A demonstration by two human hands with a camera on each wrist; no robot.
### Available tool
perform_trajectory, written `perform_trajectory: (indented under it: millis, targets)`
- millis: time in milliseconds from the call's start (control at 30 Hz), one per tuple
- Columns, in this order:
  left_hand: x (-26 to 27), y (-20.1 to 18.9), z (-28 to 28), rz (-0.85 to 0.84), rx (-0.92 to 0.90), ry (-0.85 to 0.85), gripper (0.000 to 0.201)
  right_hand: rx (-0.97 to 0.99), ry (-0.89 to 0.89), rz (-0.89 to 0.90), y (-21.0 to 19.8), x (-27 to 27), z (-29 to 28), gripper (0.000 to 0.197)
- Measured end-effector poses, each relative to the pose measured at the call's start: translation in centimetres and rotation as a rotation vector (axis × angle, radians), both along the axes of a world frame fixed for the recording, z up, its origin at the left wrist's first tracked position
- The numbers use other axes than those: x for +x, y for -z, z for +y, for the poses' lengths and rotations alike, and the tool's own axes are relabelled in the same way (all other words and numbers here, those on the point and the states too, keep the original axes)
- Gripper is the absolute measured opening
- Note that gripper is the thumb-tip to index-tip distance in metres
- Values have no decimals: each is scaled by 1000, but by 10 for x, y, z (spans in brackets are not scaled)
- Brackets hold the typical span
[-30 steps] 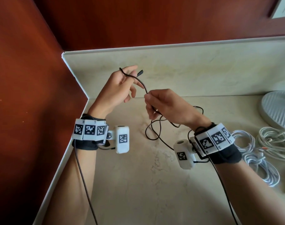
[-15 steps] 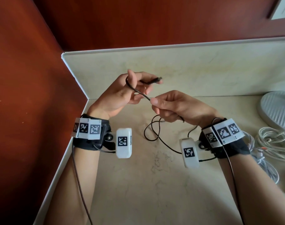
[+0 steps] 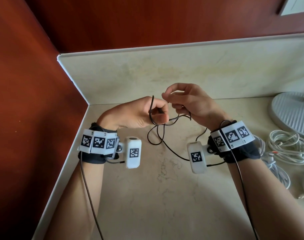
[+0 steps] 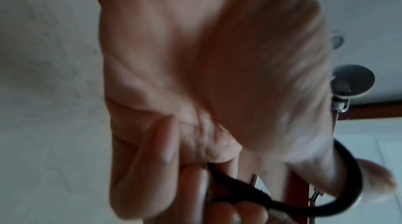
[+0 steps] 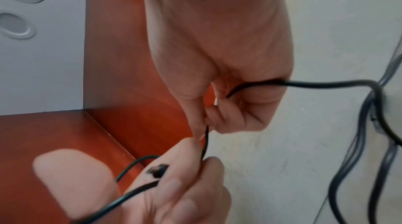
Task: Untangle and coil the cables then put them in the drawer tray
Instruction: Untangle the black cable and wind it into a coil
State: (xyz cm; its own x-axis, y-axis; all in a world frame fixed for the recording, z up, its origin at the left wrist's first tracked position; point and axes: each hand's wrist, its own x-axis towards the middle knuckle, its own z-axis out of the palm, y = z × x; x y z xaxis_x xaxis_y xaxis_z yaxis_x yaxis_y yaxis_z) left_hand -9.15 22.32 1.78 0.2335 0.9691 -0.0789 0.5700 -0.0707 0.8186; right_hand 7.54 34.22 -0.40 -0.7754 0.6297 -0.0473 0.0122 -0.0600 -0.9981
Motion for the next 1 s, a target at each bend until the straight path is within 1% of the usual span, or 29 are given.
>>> perform_trajectory:
  millis: [33, 100, 167, 200, 233, 300, 333, 367, 433, 467, 500, 533, 600, 700, 800, 833, 900, 933, 967, 1000]
  targets:
    - [1, 1, 0, 11, -7, 7, 61, 15, 42, 24, 1, -2, -2, 10]
    - [3, -1, -1, 16, -3, 1, 72, 57, 98, 49, 1, -4, -5, 12]
    - [3, -2, 0, 7, 37, -34, 72, 161, 121, 38, 1, -6, -6, 13]
    - [1, -2, 0, -2, 72, -67, 70, 264, 146, 13, 0, -7, -6, 13]
    - [-1, -3, 0, -3, 116, -109, 68, 416, 203, -30, -2, -7, -6, 15]
    - [-6, -3, 1, 23, 200, -206, 60, 751, 376, -86, -9, -5, -8, 16]
    - [-8, -1, 3, 40, 221, -264, 55, 831, 427, -80, -14, -4, -11, 16]
    - [-9, 0, 5, 55, 226, -327, 50, 827, 410, -103, -18, -3, -13, 23]
    - [-9, 4, 9, 60, 237, -412, 43, 679, 216, -243, -24, -3, -17, 46]
    - [-8, 6, 10, 52, 257, -416, 38, 581, 106, -297, -25, -3, -22, 53]
    - [-7, 7, 10, 39, 275, -407, 34, 483, 23, -291, -24, -2, -25, 56]
    - [-6, 7, 11, 23, 284, -399, 32, 406, -23, -246, -23, -3, -26, 55]
    - [-6, 8, 10, 8, 281, -390, 34, 363, -40, -171, -20, -3, -26, 52]
    - [-3, 9, 11, 6, 278, -380, 42, 428, 8, -138, -14, -6, -23, 51]
    - [0, 6, 10, -21, 290, -372, 46, 462, 29, -54, -12, -8, -22, 44]
    - [0, 5, 10, 1, 296, -369, 52, 454, 24, -29, -13, -7, -21, 42]
    - [3, 3, 7, 81, 317, -366, 76, 381, 29, -1, -15, -5, -18, 39]
    - [5, 2, 7, 125, 327, -367, 83, 339, 36, 8, -17, -3, -17, 39]
    - [8, 2, 7, 153, 335, -373, 81, 310, 41, 15, -18, -1, -15, 39]
    - [11, 2, 8, 155, 338, -383, 71, 302, 47, 17, -19, 1, -14, 39]
